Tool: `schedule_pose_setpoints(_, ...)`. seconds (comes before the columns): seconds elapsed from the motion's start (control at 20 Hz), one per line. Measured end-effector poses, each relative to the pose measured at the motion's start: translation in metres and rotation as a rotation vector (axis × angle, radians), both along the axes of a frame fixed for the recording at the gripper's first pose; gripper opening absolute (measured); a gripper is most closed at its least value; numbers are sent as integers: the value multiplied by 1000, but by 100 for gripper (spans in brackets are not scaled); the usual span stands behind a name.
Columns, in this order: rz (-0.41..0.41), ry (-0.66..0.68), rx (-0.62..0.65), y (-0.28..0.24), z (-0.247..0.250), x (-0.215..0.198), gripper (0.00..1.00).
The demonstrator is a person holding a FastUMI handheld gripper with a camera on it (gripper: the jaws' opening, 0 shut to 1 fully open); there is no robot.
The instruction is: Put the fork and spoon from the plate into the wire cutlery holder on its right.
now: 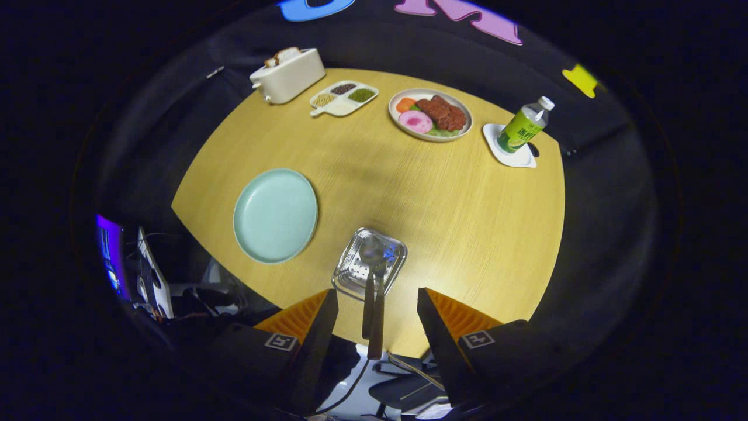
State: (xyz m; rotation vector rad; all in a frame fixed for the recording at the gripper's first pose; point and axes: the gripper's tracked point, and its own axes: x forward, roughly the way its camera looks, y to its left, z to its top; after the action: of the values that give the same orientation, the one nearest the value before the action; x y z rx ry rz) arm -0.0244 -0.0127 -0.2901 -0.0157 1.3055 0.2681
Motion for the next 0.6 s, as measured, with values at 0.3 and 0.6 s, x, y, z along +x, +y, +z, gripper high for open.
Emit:
schedule_pose_setpoints(0.3,-206,-487,-8,-16,83,33,96)
schedule_pose_setpoints(0.6,-269,-873,-2,-18,177,41,97)
